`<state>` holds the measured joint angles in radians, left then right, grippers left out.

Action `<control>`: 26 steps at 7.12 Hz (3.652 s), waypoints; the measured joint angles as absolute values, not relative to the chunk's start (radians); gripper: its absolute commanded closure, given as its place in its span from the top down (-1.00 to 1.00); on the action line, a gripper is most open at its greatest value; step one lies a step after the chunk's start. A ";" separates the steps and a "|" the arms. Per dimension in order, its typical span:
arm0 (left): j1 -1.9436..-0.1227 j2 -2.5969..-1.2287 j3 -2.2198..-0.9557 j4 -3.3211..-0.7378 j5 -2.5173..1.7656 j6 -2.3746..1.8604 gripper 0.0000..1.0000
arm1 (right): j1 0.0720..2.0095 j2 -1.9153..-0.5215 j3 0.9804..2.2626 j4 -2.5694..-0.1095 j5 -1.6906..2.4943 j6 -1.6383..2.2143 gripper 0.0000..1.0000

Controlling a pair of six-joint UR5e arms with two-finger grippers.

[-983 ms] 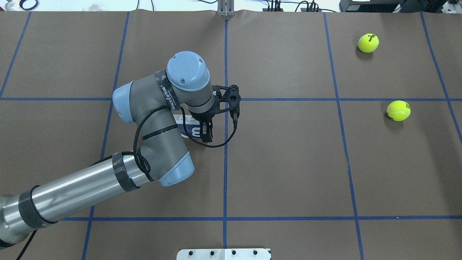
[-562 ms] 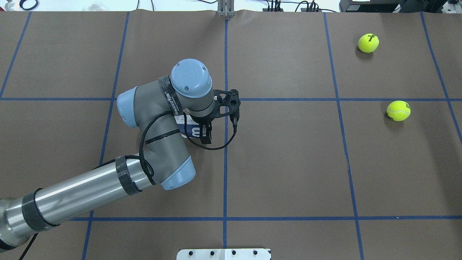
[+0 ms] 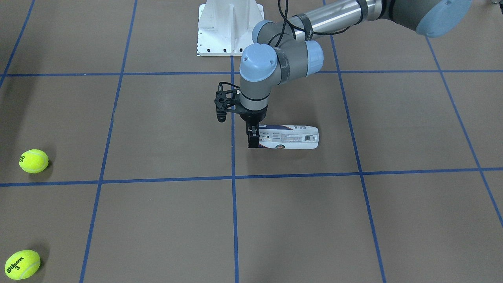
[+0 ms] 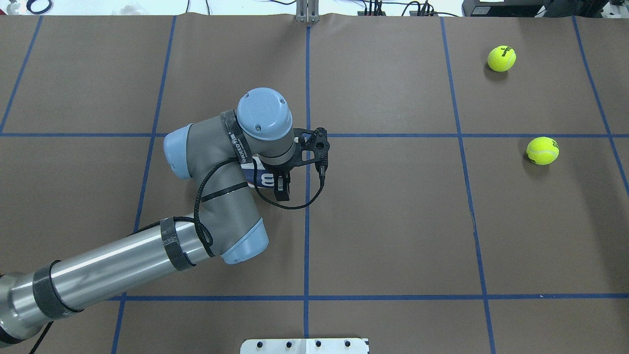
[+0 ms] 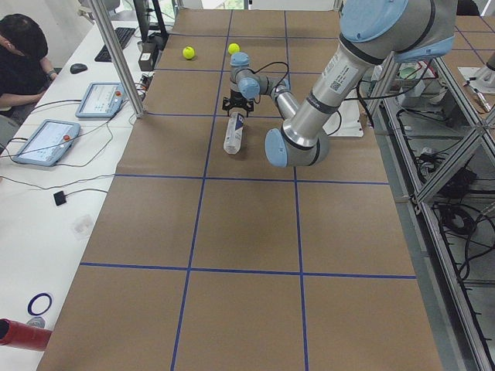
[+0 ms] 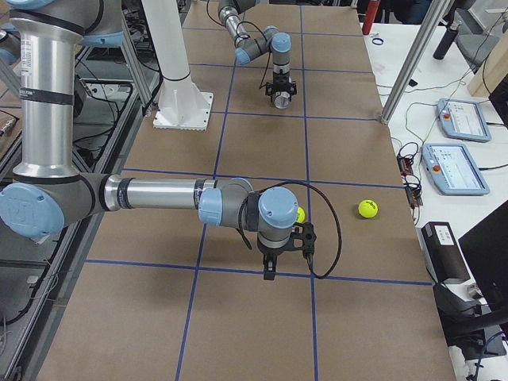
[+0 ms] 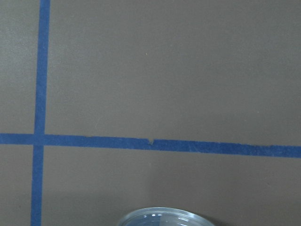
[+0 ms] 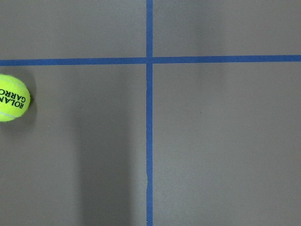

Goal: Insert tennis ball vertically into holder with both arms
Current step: 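Lower the left gripper and close it around the can's open end, then lift the can with the left gripper and rotate it upright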

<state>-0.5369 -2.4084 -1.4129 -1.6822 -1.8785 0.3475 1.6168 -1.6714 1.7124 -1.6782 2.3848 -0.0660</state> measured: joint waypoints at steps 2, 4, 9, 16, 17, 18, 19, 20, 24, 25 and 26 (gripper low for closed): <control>-0.536 -2.408 -1.410 -1.683 -1.876 0.348 0.98 | 1.617 -1.671 1.712 -1.678 2.384 -0.066 0.99; -0.534 -2.408 -1.401 -1.683 -1.876 0.348 0.97 | 1.617 -1.671 1.711 -1.678 2.385 -0.066 0.99; -0.529 -2.411 -1.384 -1.689 -1.876 0.347 0.20 | 1.617 -1.674 1.711 -1.678 2.384 -0.066 0.99; -0.598 -2.447 -1.544 -1.906 -1.846 0.089 -0.15 | 1.617 -1.667 1.719 -1.678 2.384 -0.066 0.99; -0.607 -2.425 -1.553 -2.075 -1.785 -0.039 -0.15 | 1.617 -1.663 1.719 -1.678 2.384 -0.065 0.99; -0.610 -2.382 -1.555 -2.280 -1.717 -0.162 -0.15 | 1.617 -1.658 1.720 -1.678 2.384 -0.065 0.99; -0.610 -2.334 -1.555 -2.482 -1.643 -0.265 -0.19 | 1.617 -1.653 1.720 -1.678 2.384 -0.065 0.99; -0.608 -2.299 -1.553 -2.640 -1.576 -0.336 -0.29 | 1.617 -1.649 1.720 -1.678 2.384 -0.065 0.99; -0.584 -2.260 -1.428 -3.098 -1.363 -0.465 -0.28 | 1.617 -1.643 1.722 -1.678 2.384 -0.064 0.99; -0.567 -2.261 -1.349 -3.230 -1.313 -0.469 -0.28 | 1.617 -1.642 1.722 -1.678 2.384 -0.064 0.99; -0.548 -2.263 -1.275 -3.344 -1.270 -0.469 -0.28 | 1.617 -1.639 1.722 -1.678 2.384 -0.064 0.99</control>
